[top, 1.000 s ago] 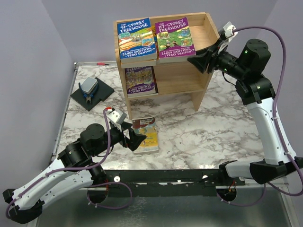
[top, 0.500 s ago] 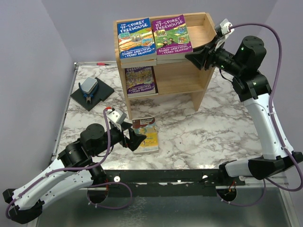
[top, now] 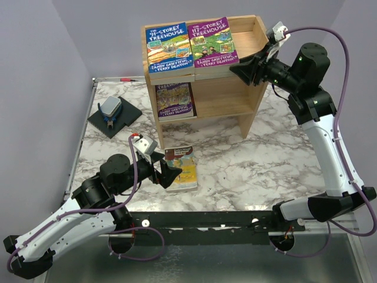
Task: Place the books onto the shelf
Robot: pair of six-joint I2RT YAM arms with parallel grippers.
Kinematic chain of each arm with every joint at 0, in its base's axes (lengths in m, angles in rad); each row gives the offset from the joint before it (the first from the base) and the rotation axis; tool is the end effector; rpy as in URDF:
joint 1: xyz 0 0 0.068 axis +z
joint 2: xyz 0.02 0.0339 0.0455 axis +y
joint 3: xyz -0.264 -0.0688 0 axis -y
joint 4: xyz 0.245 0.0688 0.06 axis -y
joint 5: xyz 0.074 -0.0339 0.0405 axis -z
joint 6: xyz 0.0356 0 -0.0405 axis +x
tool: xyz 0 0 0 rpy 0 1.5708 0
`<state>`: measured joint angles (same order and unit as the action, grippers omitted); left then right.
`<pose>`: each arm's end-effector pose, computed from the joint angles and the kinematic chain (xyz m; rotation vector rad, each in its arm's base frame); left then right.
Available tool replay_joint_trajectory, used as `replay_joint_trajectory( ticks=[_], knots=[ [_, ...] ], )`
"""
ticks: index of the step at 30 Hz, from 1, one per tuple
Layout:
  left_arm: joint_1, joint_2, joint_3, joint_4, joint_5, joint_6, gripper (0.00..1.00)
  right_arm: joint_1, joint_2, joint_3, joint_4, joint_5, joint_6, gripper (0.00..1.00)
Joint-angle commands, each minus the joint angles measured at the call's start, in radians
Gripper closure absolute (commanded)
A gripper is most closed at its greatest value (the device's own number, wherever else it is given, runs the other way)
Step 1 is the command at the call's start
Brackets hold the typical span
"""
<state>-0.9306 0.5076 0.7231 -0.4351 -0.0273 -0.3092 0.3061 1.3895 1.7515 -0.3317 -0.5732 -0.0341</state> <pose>0.0741 -0.0979 0.3290 0.5536 1.7911 -0.8520 0.2651 0.1040 0.5192 -0.7096 1.4144 0.6537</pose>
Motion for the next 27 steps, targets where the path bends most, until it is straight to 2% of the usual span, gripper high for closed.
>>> replay_joint_trajectory(
  ticks=[1, 14, 20, 22, 27],
  knots=[
    [0.004, -0.005, -0.012, 0.018, -0.001, 0.010, 0.01, 0.019, 0.025, 0.019, 0.033, 0.053, 0.011, 0.63],
    [0.003, -0.007, -0.013, 0.016, -0.015, 0.006, 0.01, 0.019, -0.071, -0.049, 0.045, 0.189, 0.018, 0.46],
    [0.004, -0.006, -0.012, 0.014, -0.037, -0.008, 0.01, 0.019, -0.189, -0.142, 0.046, 0.262, 0.031, 0.36],
    [0.004, -0.003, -0.009, 0.012, -0.048, -0.020, 0.01, 0.019, -0.232, -0.180, 0.034, 0.279, 0.080, 0.32],
    [0.004, 0.029, 0.006, -0.005, -0.095, -0.088, 0.01, 0.018, -0.353, -0.327, 0.000, 0.253, 0.134, 0.22]
  ],
)
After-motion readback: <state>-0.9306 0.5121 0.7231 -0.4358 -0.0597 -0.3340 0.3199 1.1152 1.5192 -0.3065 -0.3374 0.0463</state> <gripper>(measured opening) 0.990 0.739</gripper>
